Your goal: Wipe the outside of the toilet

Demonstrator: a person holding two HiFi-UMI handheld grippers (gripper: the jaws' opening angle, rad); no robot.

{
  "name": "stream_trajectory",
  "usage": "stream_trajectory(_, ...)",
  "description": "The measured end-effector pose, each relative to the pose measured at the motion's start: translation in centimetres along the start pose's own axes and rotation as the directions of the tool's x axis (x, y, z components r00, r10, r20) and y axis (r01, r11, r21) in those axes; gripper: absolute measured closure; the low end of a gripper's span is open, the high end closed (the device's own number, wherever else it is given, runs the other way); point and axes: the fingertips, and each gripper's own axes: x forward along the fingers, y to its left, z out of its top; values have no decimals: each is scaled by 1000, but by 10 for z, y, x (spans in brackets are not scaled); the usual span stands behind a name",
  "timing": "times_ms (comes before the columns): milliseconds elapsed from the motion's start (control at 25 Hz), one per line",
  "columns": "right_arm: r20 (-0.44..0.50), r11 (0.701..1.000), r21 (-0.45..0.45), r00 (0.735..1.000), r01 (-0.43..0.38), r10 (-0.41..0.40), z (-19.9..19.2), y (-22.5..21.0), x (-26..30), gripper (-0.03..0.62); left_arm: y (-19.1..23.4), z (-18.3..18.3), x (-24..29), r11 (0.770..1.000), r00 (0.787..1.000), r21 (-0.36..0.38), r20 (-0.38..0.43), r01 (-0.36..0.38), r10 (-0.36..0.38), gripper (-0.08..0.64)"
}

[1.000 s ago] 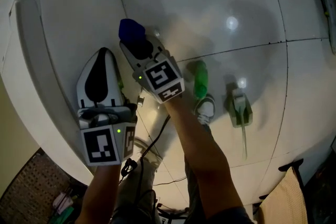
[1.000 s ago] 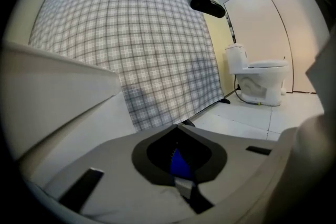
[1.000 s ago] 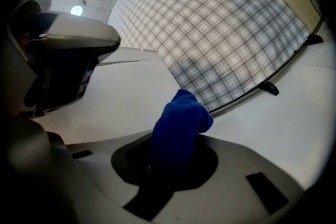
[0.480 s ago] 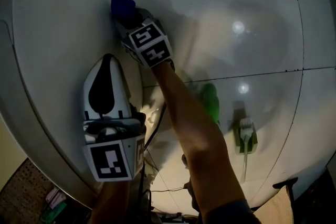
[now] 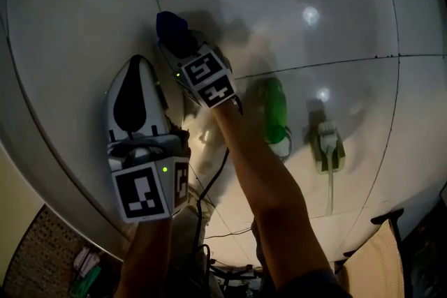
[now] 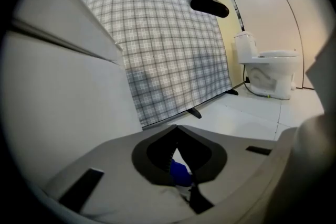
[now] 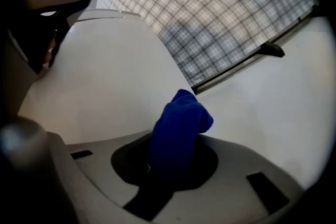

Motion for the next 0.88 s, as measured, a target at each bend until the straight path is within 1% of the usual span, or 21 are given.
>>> stream_trajectory(160,-15,997,59,999,45,-44,-31,38,-54,517,-19,-2,-35,999,998,-7,-40,53,-54,548)
stream_trajectory(320,1,990,117,997,80,-81,-52,84,-98,517,-30,8,-75,995,995,-2,-27,95,-95,548)
stream_trajectory(480,-9,988,123,996,89,-88,-78,133,-121,517,-41,12,-111,989,989,13,-17,147,-147,548)
stream_trajectory(640,-4,983,143,993,114,-115,-99,163,-129,517,-49,12,-135,976,977,38,12,212,-213,548)
stream_trajectory(760,11,983,124,990,136,-139,-91,172,-137,517,-56,25,-150,964,963,49,55,262,-265,548)
stream_trajectory(840,40,982,110,987,153,-158,-73,178,-147,517,-64,45,-163,949,944,52,102,310,-314,548)
stream_trajectory(880,59,980,108,983,165,-172,-63,182,-154,517,-68,57,-171,939,930,52,129,340,-343,548)
